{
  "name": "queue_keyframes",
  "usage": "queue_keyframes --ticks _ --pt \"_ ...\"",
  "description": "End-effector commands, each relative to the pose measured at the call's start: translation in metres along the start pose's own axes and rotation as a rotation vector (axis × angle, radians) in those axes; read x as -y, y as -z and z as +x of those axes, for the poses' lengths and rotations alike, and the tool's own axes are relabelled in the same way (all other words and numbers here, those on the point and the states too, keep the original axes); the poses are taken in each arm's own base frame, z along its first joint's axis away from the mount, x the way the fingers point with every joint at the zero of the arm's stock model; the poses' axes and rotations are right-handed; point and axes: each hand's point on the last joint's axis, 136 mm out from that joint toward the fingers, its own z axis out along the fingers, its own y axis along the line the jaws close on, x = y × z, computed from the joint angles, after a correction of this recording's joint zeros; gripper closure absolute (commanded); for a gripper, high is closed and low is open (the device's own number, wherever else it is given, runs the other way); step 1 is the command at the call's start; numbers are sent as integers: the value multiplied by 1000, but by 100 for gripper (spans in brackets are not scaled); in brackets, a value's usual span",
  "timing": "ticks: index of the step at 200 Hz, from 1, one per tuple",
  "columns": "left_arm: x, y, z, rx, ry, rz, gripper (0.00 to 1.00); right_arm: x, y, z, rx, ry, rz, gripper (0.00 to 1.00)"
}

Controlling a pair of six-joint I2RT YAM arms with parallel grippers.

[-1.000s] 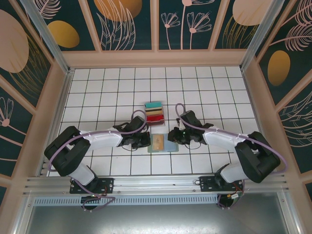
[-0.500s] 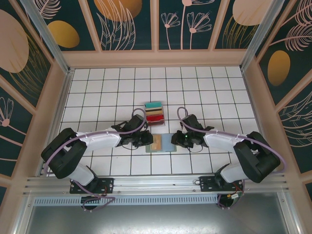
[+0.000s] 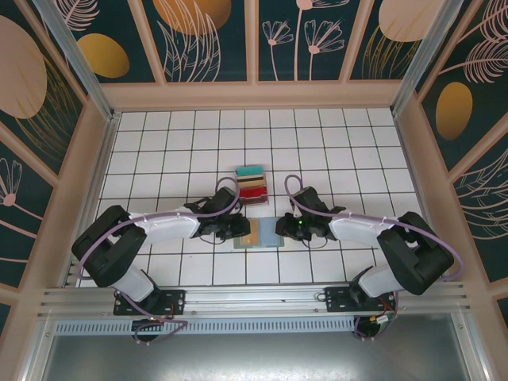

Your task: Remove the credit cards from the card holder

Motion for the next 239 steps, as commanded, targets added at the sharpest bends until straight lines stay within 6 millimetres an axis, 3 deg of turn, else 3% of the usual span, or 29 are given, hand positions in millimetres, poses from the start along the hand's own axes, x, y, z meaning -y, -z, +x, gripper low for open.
queue_keyframes --ticks 1,91,140,239 --pt "-7 9 -3 29 10 -47 73 12 -7 12 -41 -29 44 72" --pt "-18 -3 8 -21 19 -73 73 13 -10 14 -51 -29 47 72" --pt "-8 15 -5 53 11 -53 75 15 -11 17 -55 -34 49 72" --pt "-22 -4 12 -34 14 -91 77 15 -12 18 -57 -33 50 72"
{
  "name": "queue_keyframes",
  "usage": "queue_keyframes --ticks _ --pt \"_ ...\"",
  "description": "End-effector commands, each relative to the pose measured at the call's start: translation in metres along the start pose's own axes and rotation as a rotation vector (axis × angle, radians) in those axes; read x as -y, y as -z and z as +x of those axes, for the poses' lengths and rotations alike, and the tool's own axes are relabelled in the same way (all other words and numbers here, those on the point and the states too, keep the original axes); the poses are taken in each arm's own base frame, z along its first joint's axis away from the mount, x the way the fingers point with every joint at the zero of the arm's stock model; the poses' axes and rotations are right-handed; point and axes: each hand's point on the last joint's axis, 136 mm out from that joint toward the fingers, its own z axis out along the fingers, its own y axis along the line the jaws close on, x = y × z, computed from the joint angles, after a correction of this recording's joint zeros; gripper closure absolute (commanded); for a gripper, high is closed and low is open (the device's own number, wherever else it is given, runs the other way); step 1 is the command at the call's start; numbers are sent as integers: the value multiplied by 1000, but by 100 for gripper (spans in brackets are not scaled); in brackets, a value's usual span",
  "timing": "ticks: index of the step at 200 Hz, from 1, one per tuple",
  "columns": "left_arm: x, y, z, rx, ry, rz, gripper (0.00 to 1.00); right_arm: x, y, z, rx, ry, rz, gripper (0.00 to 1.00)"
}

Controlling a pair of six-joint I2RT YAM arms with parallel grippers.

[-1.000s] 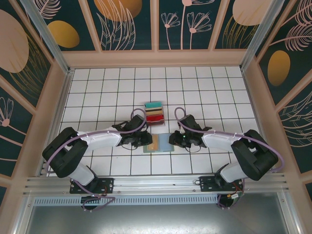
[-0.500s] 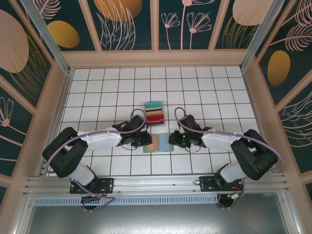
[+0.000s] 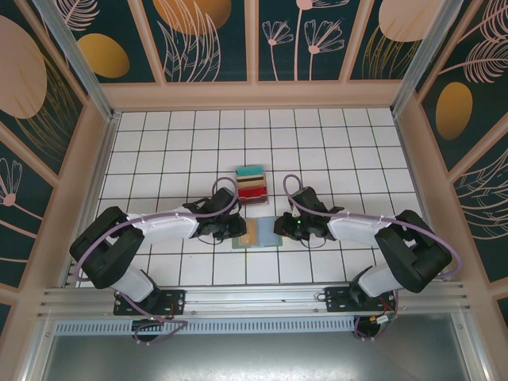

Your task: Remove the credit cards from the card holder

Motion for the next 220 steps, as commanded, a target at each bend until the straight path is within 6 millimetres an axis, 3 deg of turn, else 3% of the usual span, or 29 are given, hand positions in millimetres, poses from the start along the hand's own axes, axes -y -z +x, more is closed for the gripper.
queue_keyframes --ticks 1,54,110,138,166,190,220 --pt "-10 -6 12 -51 3 -36 77 19 -7 18 -59 -27 65 72" --pt "0 -12 18 -80 -14 10 78 18 -8 18 -60 -26 64 72" --pt "-5 -12 17 -74 -9 -17 80 15 -1 9 -23 -4 92 71" --pt "-7 -10 16 -62 -7 -29 81 0 19 -13 85 24 85 72" --pt "-7 -10 16 -62 -8 -29 81 -27 32 -24 127 60 -6 76" --pt "-7 -10 16 -62 -8 -29 81 -50 25 -18 74 91 -97 79" --pt "-7 -10 16 -63 -8 -31 81 -65 6 -4 -8 129 -121 84"
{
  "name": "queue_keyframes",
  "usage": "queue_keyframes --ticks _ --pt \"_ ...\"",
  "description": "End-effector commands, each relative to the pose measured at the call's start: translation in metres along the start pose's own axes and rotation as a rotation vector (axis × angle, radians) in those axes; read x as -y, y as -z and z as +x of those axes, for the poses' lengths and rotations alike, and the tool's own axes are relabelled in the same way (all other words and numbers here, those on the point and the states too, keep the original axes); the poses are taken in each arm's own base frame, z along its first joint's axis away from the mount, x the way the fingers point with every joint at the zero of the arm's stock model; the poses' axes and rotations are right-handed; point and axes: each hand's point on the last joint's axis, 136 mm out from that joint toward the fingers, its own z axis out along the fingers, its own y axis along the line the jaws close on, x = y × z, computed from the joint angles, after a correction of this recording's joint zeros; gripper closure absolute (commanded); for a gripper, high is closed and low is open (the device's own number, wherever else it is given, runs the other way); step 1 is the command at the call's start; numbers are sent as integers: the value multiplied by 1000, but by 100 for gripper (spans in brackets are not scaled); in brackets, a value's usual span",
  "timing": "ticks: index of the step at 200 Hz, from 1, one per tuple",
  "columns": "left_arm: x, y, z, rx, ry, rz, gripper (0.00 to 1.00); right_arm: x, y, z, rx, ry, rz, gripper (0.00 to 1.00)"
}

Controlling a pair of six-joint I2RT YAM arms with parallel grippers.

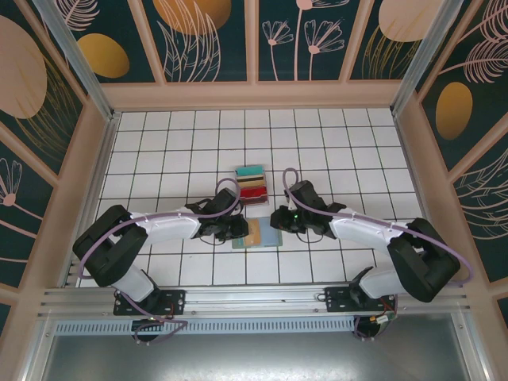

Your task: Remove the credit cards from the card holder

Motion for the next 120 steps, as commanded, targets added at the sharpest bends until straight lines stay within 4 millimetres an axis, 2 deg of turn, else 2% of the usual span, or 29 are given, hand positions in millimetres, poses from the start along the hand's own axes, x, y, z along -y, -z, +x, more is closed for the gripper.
queue_keyframes --ticks 1,43,120 --pt "-15 -4 10 -36 5 -63 81 -23 -13 8 -64 51 -65 84" --pt "-14 -3 9 -35 5 -62 82 -21 -32 20 -130 43 -57 85" --pt "-15 -5 11 -40 6 -63 82 -19 -41 26 -165 34 -68 84"
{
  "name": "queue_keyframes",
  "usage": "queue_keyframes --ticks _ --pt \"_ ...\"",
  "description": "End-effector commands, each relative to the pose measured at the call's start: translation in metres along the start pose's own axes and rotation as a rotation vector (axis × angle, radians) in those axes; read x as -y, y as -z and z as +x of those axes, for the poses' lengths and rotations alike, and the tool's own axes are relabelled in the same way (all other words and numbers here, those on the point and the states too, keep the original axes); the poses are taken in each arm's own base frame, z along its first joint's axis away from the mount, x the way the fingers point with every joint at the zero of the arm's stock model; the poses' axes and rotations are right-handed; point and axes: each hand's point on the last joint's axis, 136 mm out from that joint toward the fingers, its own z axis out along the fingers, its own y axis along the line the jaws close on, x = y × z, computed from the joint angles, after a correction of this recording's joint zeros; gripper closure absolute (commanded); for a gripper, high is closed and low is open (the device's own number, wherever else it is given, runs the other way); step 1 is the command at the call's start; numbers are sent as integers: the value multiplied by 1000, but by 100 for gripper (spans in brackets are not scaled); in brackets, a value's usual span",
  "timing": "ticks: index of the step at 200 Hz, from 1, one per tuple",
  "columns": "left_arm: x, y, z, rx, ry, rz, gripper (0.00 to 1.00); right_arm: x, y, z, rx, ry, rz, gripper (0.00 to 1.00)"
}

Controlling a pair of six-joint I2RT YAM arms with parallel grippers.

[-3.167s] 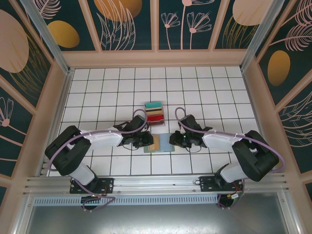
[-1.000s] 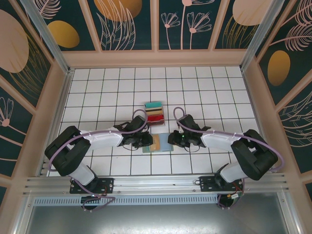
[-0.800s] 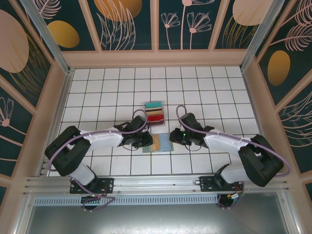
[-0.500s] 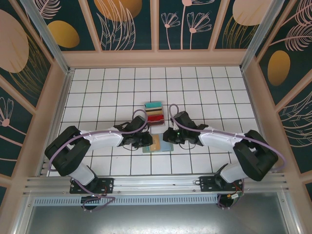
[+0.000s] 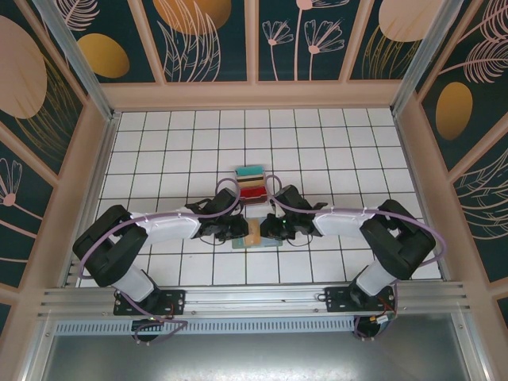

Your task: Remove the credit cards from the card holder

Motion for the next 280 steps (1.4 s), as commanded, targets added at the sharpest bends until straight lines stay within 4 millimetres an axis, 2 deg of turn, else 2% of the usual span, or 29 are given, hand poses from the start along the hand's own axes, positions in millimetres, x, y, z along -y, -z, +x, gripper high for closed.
queue_keyframes --ticks 1,80,151,162,175,181,229,280 --pt "-15 -5 11 -41 6 -62 82 -15 -2 -6 3 21 -44 84" --pt "-14 -5 11 -42 6 -58 82 -11 -10 -1 -24 16 -40 84" --pt "-14 -6 12 -44 5 -55 82 -19 -11 1 -40 21 -84 87" --pt "-13 -5 12 -43 5 -52 82 -21 -11 2 -44 23 -97 90" --pt "-14 -6 12 -44 5 -55 82 -21 -11 3 -45 21 -98 99" --pt "-14 -5 12 -44 5 -55 82 -20 -11 3 -44 21 -98 100" --pt "-20 -4 12 -40 2 -80 82 -10 1 0 -2 7 -67 100" --pt "-26 -1 13 -33 -10 -111 85 11 13 0 23 -31 -38 100"
